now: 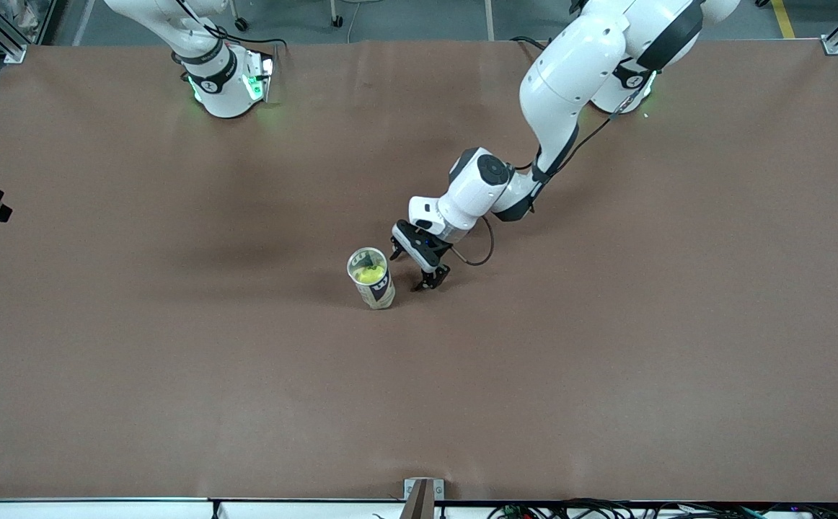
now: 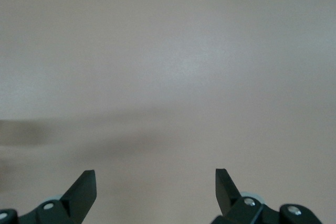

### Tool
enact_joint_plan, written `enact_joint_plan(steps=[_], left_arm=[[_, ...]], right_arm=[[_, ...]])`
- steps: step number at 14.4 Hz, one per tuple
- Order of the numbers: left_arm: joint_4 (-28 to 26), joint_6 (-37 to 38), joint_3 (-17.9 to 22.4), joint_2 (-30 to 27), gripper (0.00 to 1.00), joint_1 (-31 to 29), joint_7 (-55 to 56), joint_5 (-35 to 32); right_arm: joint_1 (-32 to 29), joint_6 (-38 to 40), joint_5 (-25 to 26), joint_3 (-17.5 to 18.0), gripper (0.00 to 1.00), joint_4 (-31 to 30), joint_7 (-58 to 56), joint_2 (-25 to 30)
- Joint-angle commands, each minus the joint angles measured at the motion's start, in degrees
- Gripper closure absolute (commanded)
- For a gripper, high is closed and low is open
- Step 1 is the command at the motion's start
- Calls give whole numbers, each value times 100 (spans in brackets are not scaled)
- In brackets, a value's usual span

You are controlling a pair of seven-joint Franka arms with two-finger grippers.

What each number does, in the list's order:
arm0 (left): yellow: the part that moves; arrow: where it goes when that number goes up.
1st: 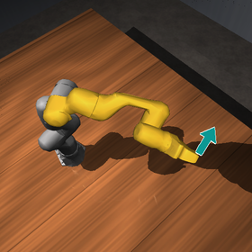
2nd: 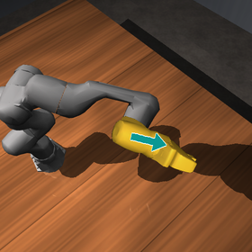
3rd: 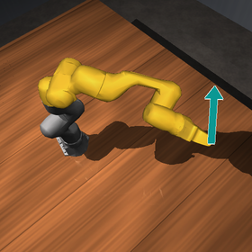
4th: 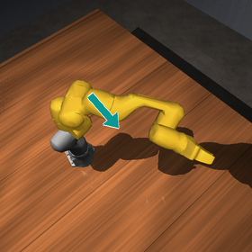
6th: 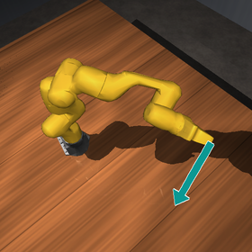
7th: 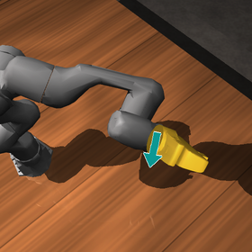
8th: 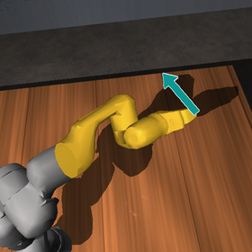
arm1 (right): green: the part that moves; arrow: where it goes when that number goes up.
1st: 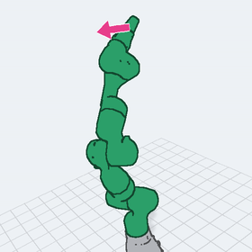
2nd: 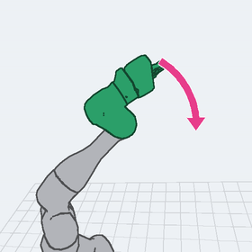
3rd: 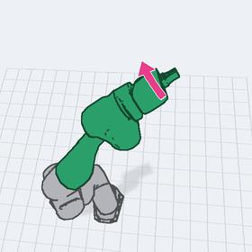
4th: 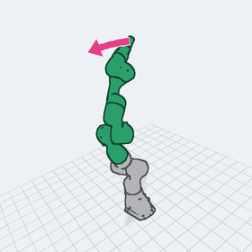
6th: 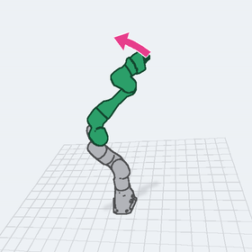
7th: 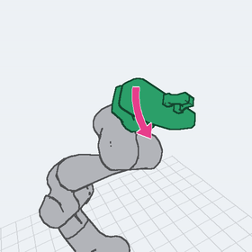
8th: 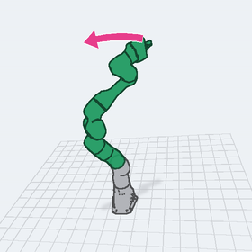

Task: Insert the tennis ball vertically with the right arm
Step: 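Open the left gripper and draw it away from the tube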

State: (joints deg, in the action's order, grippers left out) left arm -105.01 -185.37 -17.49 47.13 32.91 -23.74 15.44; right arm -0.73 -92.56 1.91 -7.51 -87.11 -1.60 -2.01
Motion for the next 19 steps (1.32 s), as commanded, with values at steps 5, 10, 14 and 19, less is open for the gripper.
enact_joint_plan(steps=[5, 10, 14, 19], left_arm=[[-293, 2896, 359, -1468, 0, -443, -96, -276], [487, 5586, 510, -1936, 0, -1128, -87, -1173], [1385, 7249, 501, -1945, 0, -1655, -61, -1623], [1685, 7858, 510, -2129, 0, -2428, -52, -1710]], right_arm=[[91, -518, 3, -67, 0, -895, -95, 578], [82, -394, -15, -67, 0, -693, -69, 508], [82, -421, -6, -67, 0, -658, -121, 482], [91, -429, -24, -67, 0, -596, -104, 429]])
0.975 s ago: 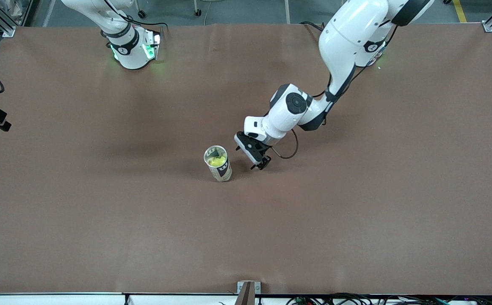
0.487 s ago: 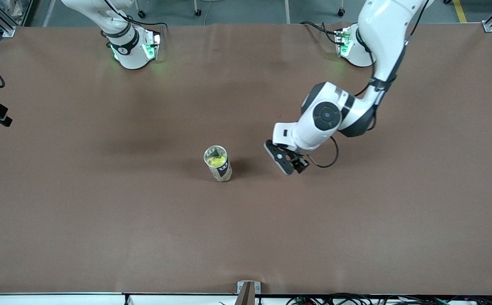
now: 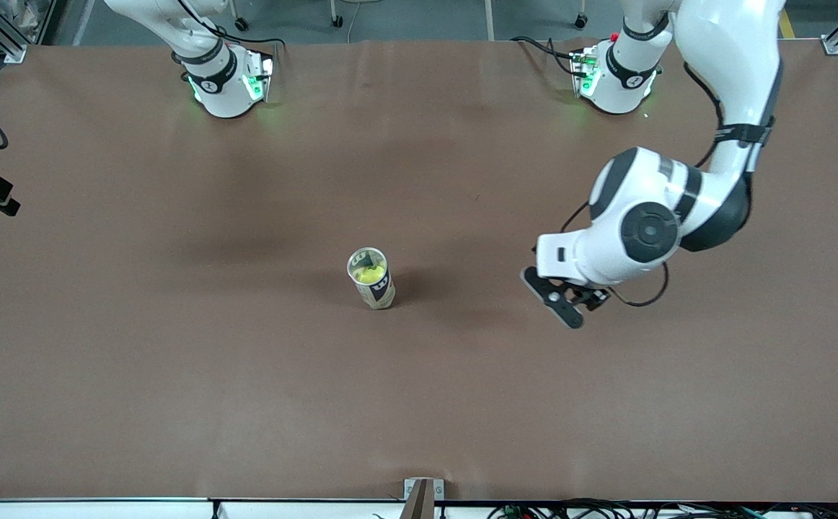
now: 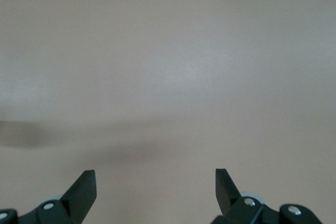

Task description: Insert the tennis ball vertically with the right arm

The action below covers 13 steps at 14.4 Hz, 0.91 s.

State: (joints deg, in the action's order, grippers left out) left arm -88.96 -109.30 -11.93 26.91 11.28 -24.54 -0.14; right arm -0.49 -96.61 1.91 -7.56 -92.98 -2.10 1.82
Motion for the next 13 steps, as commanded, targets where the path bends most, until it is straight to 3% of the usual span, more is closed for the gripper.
enact_joint_plan(steps=[1, 6, 9, 13], left_arm=[[80, 286, -46, -185, 0, -354, 37, -206], [413, 557, -11, -291, 0, -731, 395, -399], [713, 1094, 94, -431, 0, -794, 1010, -478], [704, 1130, 262, -844, 0, -1066, 1135, -523]], right_arm=[[67, -24, -24, -61, 0, -10, -53, 29], [-170, -24, -15, 290, 0, 34, -53, 29], [-136, -15, -15, 291, 0, 52, -44, 29], [-100, -24, -24, 291, 0, 52, -9, 29]])
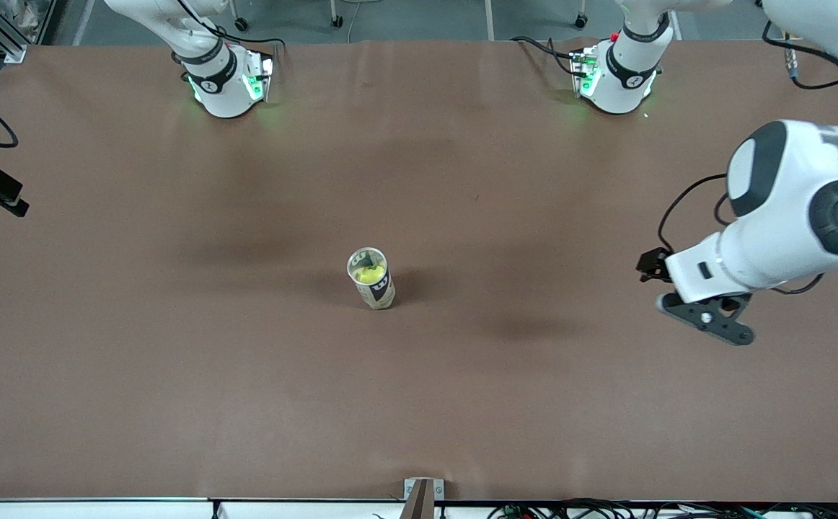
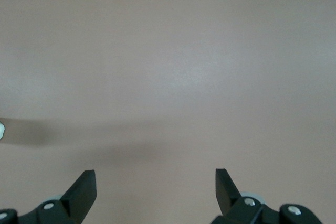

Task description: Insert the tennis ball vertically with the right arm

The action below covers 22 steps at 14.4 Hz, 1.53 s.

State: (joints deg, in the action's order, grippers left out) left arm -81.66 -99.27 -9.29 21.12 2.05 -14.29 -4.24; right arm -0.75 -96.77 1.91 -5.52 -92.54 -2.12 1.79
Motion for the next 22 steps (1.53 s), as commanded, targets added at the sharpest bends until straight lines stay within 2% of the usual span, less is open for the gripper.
enact_joint_plan(steps=[1, 4, 6, 10, 14, 16, 22], left_arm=[[-25, 145, 32, -379, 0, -214, 102, -112], [-17, 277, 50, -757, 0, -451, 206, -50], [-34, 286, 24, -1003, 0, -635, 688, -33], [-639, 374, 32, -1768, 0, -601, 1367, -76], [-693, 417, 269, -2111, 0, -584, 1376, -50], [-702, 767, 357, -2261, 0, -487, 1394, -50], [-1027, 1024, 331, -2578, 0, -399, 1561, 327]], right_arm=[[-65, -34, -15, 86, 0, 8, -8, 32], [-83, -61, -15, 78, 0, -1, 1, 49], [-74, -35, -15, 86, 0, -10, -8, 49], [-56, -43, -24, 86, 0, -19, 1, 49], [-65, -26, -24, 86, 0, -45, 1, 58], [-74, -43, -24, 86, 0, -115, 1, 58], [-92, -26, -129, 60, 0, -291, -16, 172]])
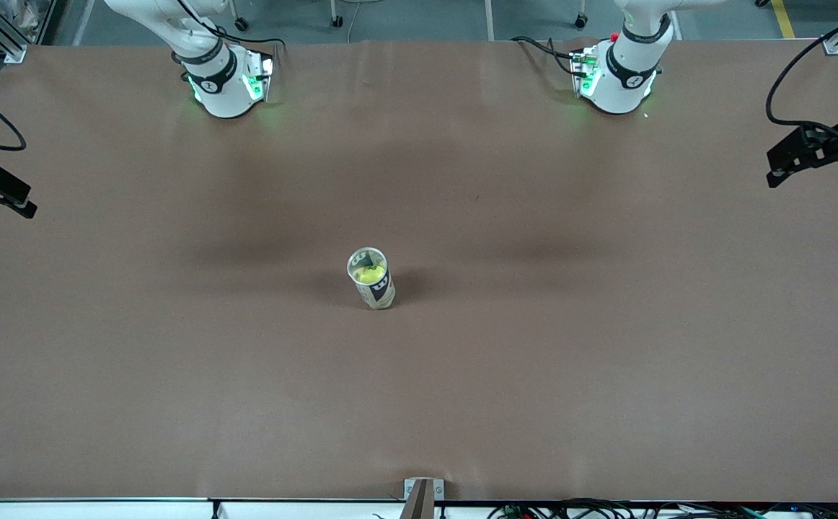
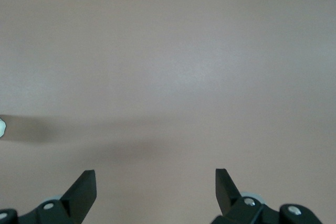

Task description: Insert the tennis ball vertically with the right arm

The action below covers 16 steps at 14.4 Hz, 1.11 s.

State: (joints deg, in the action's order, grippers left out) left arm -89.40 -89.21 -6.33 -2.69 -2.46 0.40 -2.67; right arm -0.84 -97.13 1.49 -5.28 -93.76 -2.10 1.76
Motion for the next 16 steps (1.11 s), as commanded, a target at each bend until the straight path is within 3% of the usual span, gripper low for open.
enact_joint_plan(steps=[1, 16], left_arm=[[-254, 18, 18, -197, 0, 62, 92, 188], [-298, 88, -96, -135, 0, 79, 329, 443]], right_arm=[[-83, 1, -87, 35, 0, -213, -18, 184], [-74, -26, -79, 44, 0, -152, -44, 158]])
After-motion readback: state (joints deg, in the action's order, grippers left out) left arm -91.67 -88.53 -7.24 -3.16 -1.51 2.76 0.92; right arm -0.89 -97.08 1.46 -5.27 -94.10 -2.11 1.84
